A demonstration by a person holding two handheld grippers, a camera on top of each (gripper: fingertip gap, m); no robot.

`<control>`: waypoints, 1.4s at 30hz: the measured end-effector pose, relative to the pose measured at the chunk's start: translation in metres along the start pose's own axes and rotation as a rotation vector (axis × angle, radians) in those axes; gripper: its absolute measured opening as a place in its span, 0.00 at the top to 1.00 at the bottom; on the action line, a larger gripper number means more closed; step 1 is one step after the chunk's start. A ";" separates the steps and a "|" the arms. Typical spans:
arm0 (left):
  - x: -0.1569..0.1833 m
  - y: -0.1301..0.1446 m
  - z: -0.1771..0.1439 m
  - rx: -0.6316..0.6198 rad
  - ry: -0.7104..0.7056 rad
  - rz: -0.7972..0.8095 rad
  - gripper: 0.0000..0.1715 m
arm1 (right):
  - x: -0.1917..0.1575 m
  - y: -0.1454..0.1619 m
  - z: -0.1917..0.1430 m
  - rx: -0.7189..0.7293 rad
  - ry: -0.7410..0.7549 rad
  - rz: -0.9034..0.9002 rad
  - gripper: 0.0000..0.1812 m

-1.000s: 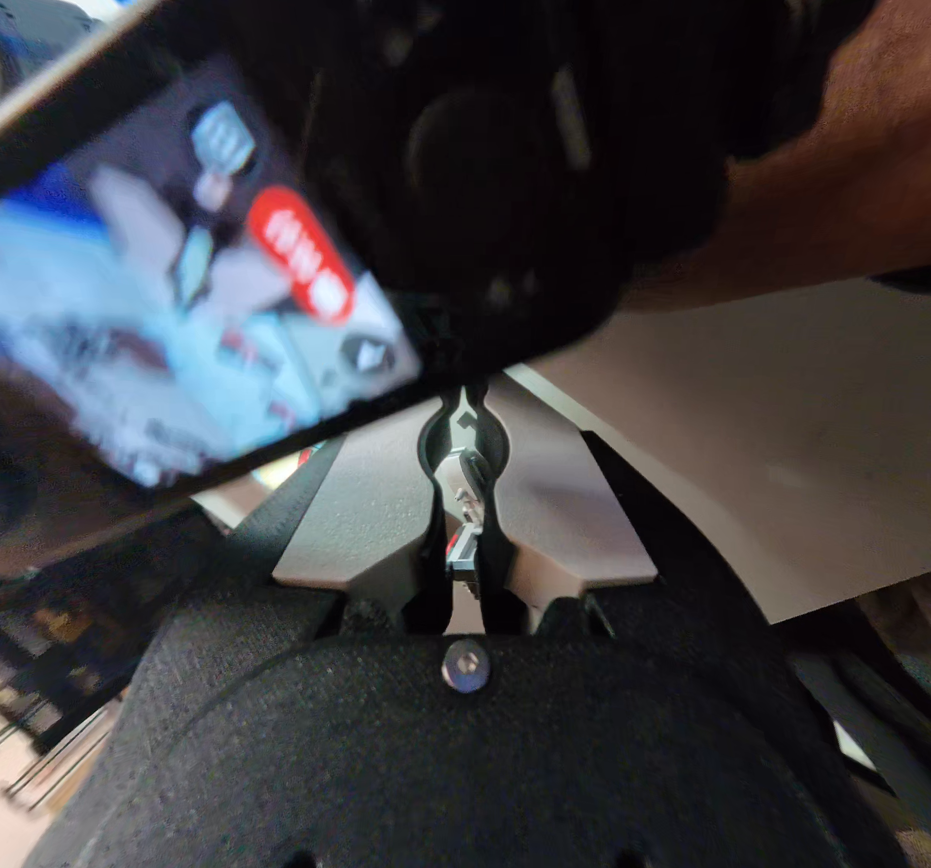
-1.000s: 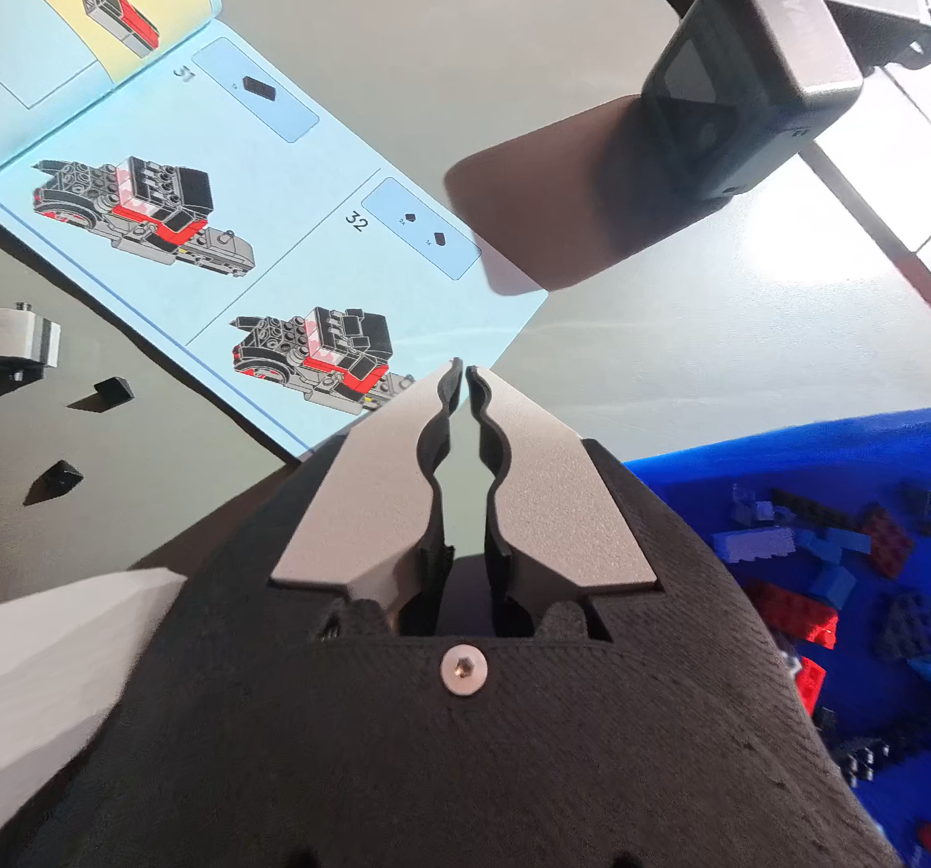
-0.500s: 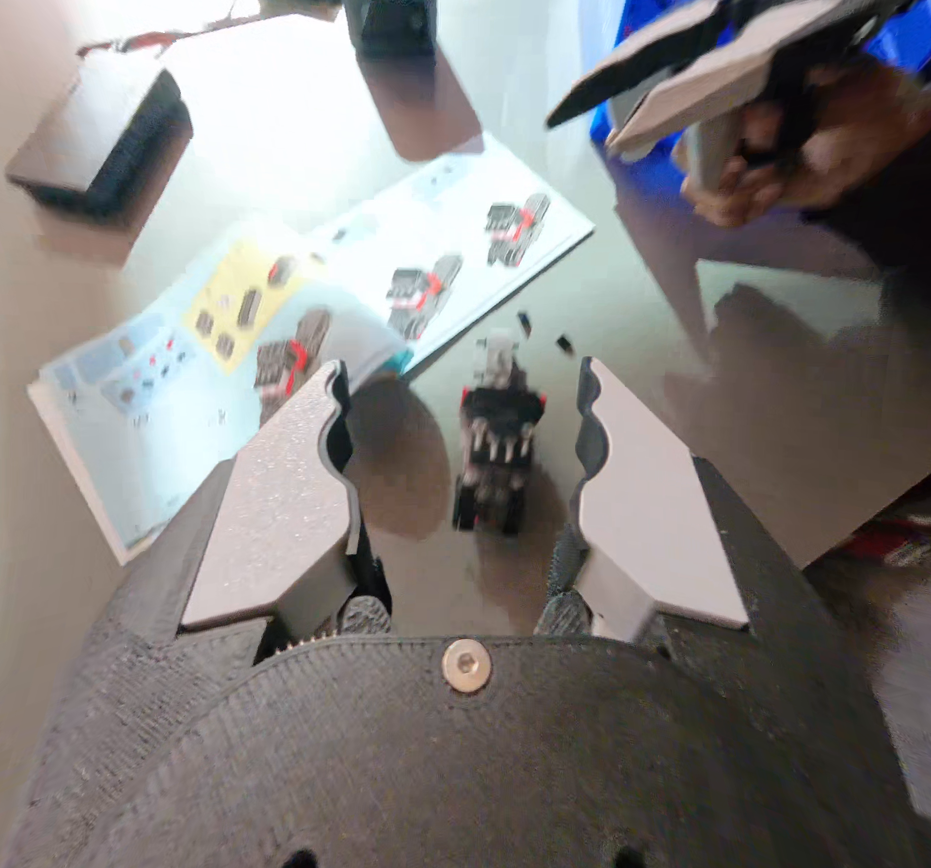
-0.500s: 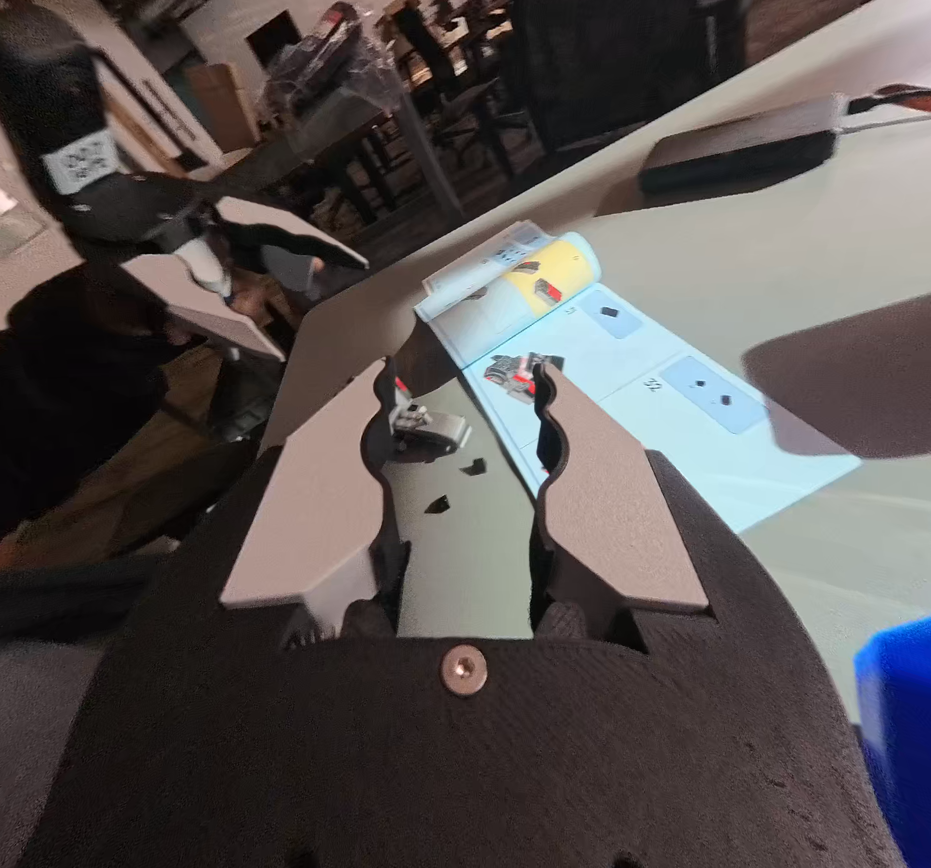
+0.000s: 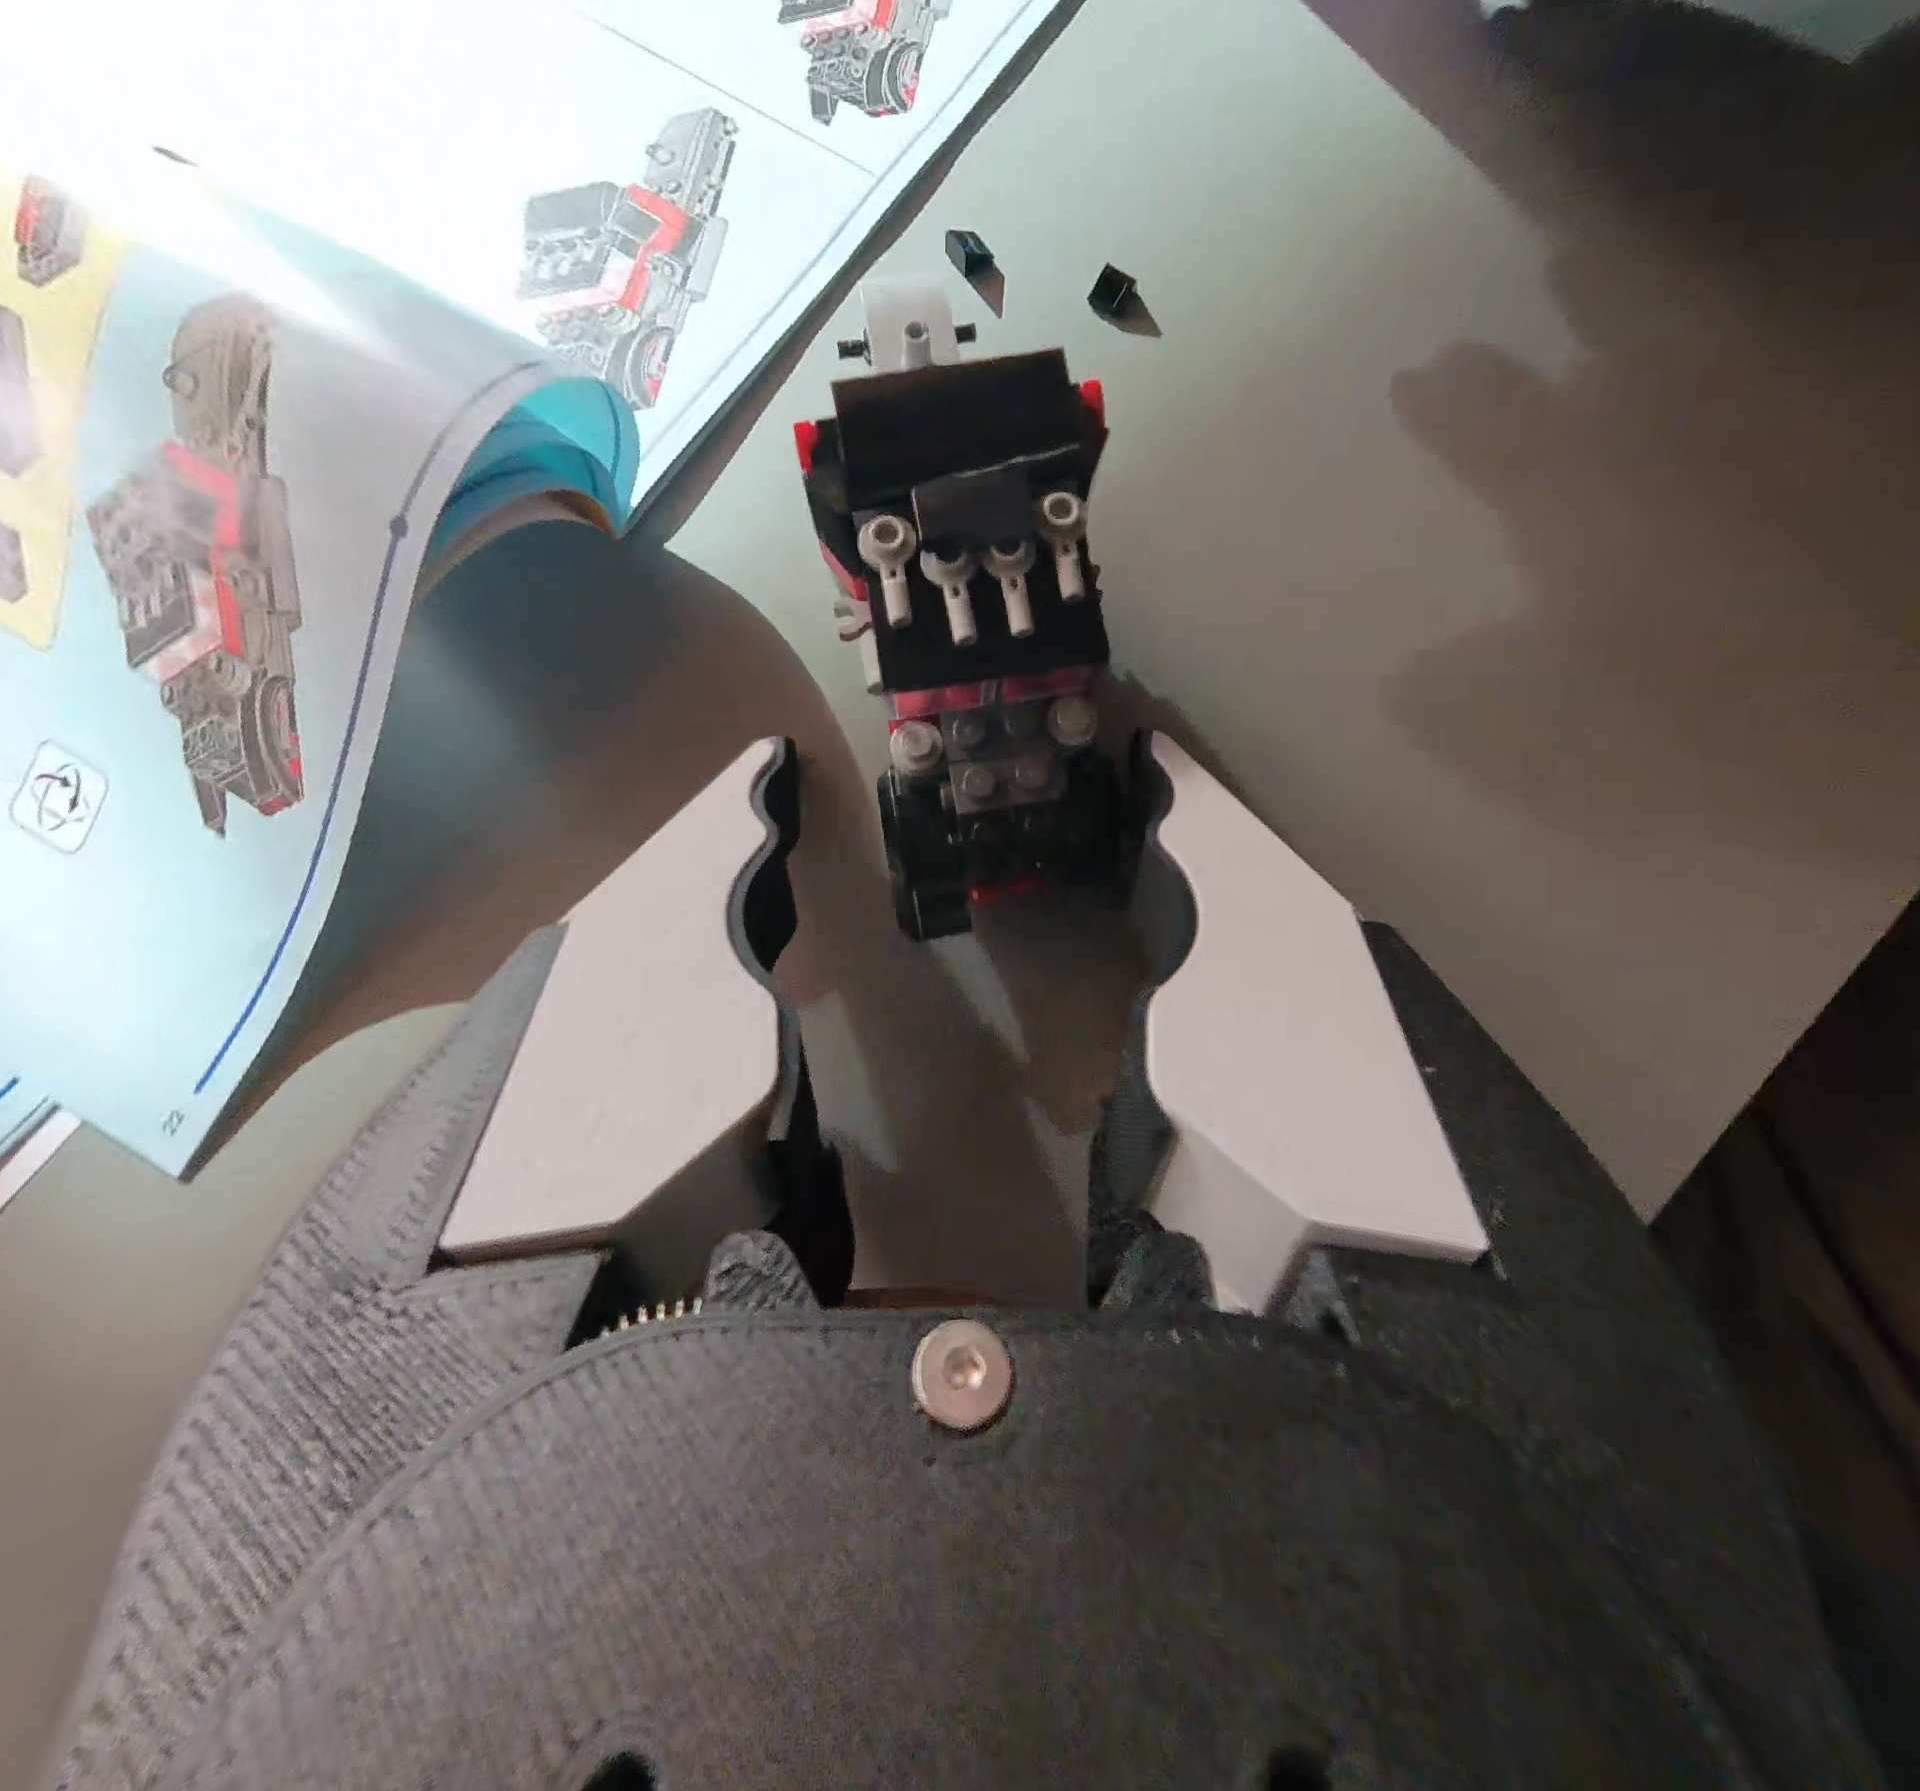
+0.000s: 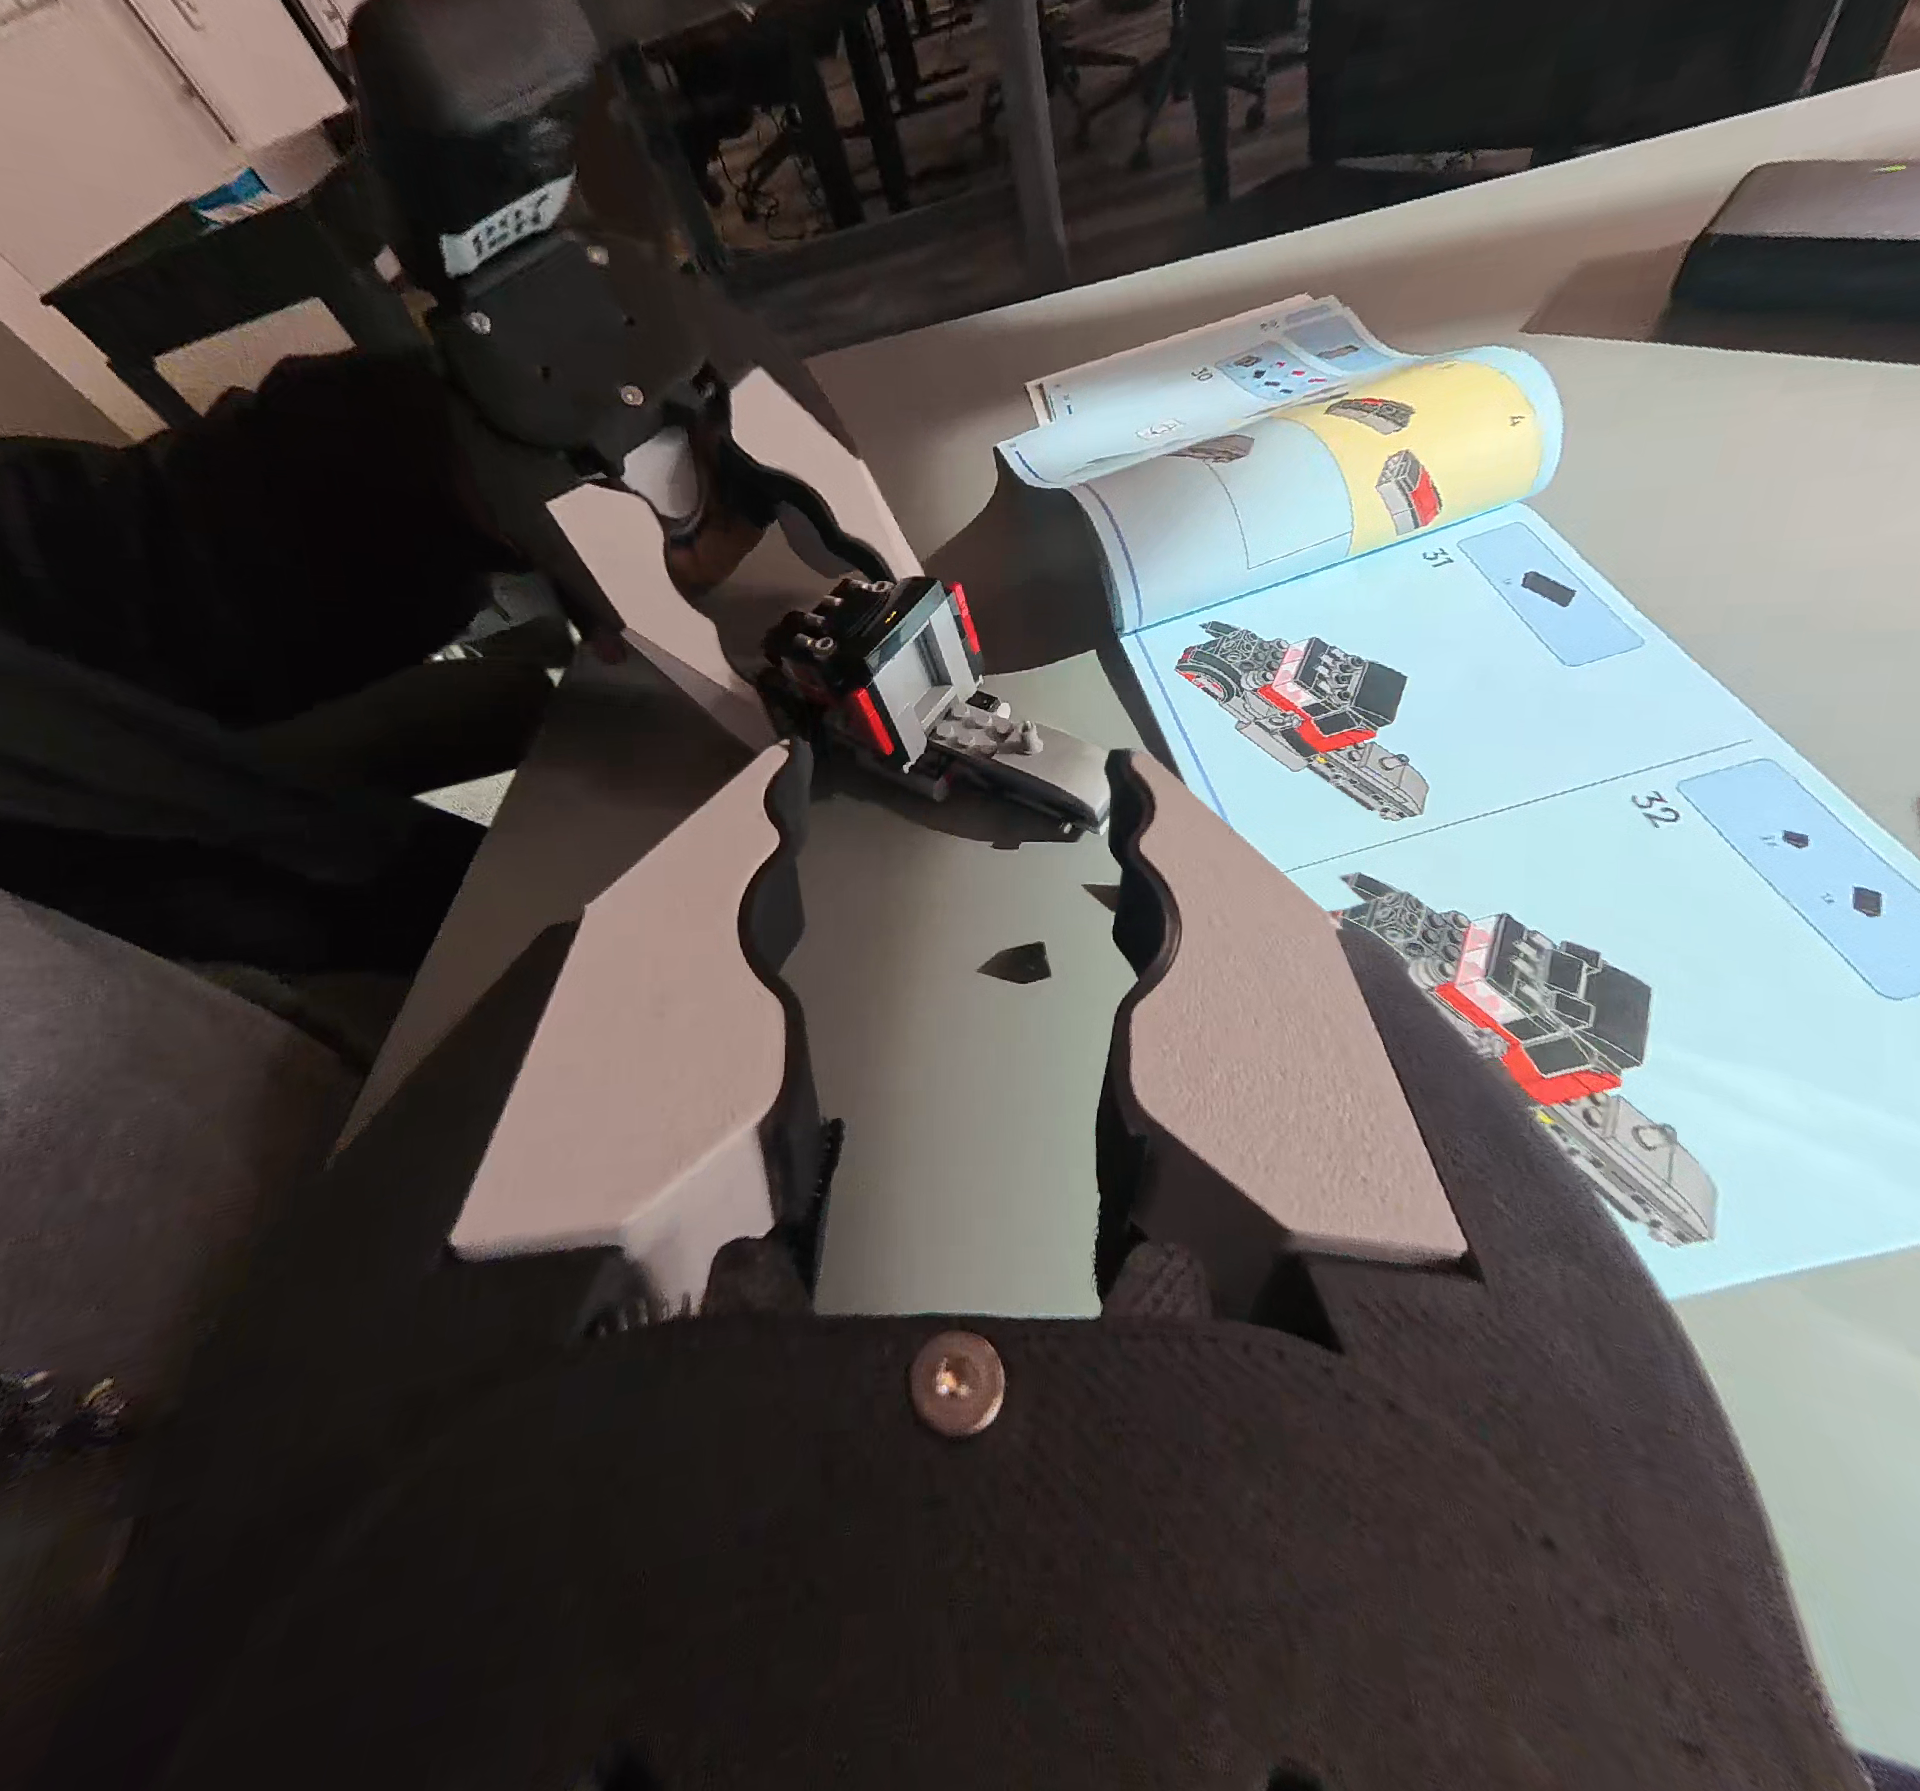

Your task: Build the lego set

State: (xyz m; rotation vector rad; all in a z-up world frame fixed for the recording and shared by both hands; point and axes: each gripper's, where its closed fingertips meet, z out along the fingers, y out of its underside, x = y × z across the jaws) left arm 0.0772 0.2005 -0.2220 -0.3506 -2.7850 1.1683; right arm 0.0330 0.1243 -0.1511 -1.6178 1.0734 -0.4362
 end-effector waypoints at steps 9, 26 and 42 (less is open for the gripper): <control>0.009 -0.008 0.004 0.018 0.152 0.097 0.72 | -0.008 0.007 0.028 -0.102 -0.042 -0.118 0.64; 0.025 -0.014 0.010 -0.004 0.469 0.353 0.72 | -0.027 0.039 0.059 -0.317 -0.132 -0.306 0.63; 0.013 -0.048 -0.007 0.233 0.417 -0.163 0.63 | -0.016 0.031 0.037 -0.223 -0.060 -0.269 0.71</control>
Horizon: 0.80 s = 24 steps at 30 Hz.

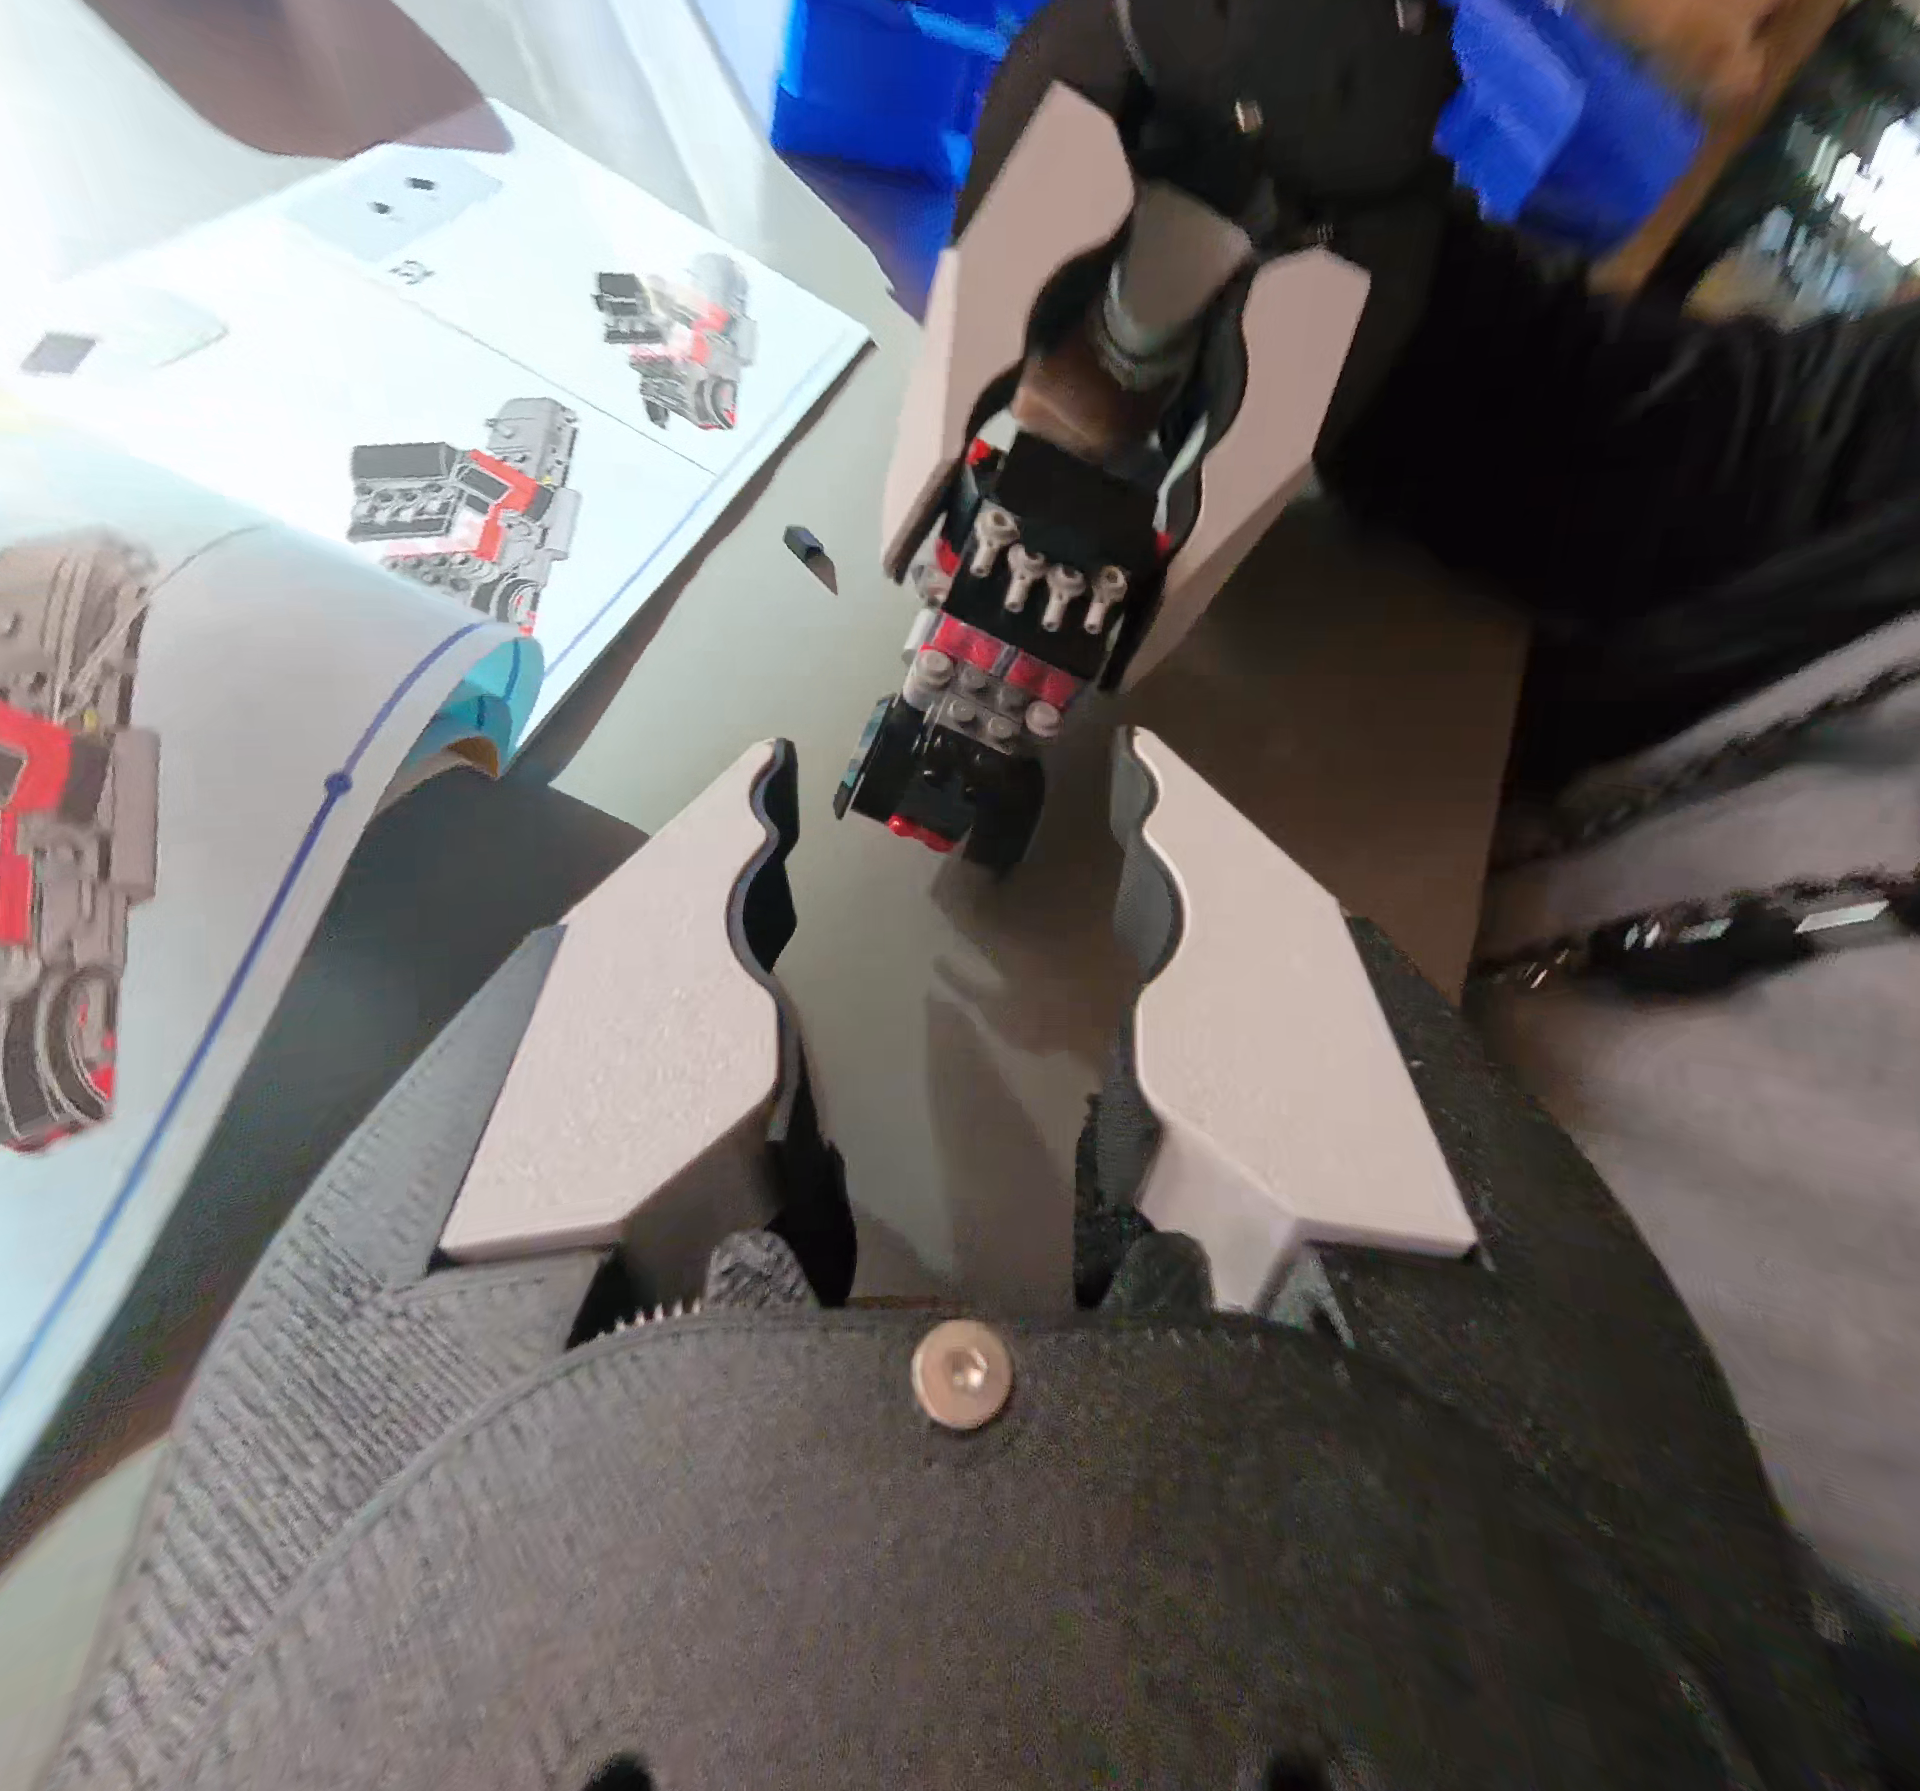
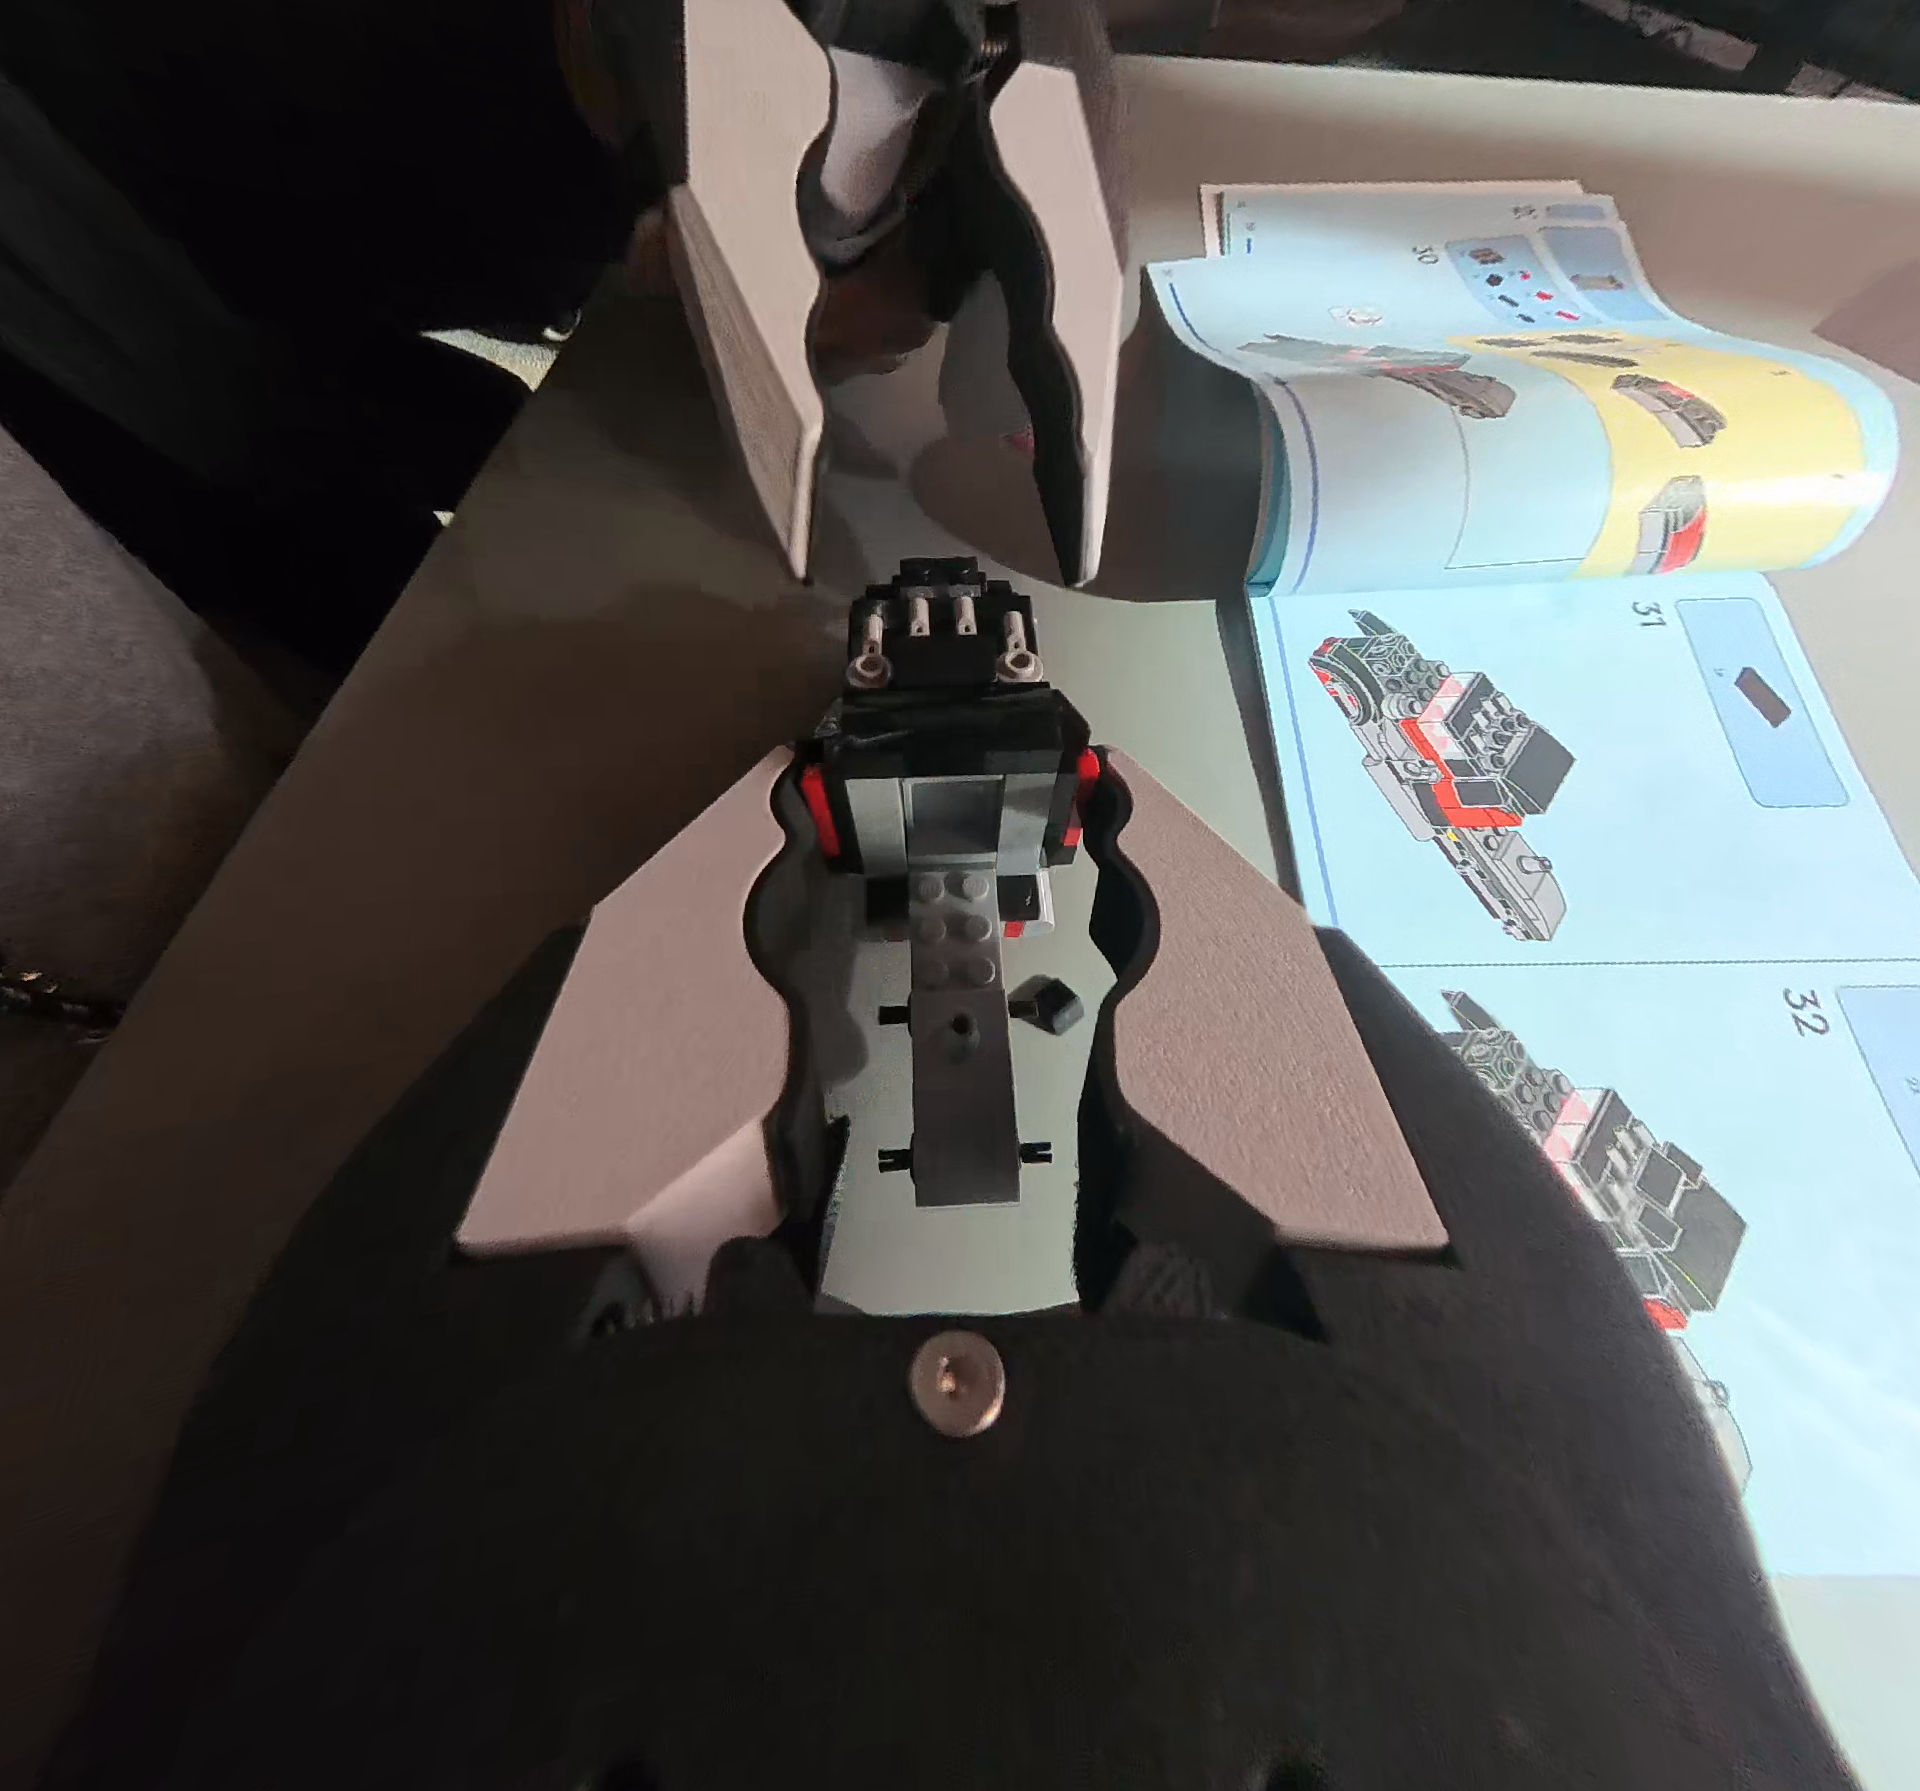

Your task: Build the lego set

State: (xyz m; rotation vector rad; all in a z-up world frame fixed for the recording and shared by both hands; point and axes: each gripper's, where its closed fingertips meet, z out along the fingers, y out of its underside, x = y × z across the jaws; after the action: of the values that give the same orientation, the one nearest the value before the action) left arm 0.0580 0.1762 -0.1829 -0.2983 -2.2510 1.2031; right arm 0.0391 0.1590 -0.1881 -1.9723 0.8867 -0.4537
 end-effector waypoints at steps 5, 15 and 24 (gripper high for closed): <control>0.003 -0.016 -0.005 0.162 0.074 -0.244 0.63 | 0.006 -0.009 -0.013 0.056 0.025 0.002 0.71; 0.006 -0.088 0.014 0.442 0.207 -0.440 0.56 | 0.024 -0.024 -0.065 0.134 0.141 -0.009 0.71; -0.018 -0.225 0.030 0.679 0.210 -0.195 0.52 | 0.059 -0.048 -0.130 0.185 0.241 -0.018 0.70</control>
State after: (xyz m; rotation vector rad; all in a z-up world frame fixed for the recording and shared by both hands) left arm 0.0708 0.0188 -0.0183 0.0597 -1.5389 1.6464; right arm 0.0185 0.0561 -0.0807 -1.7818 0.9402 -0.7682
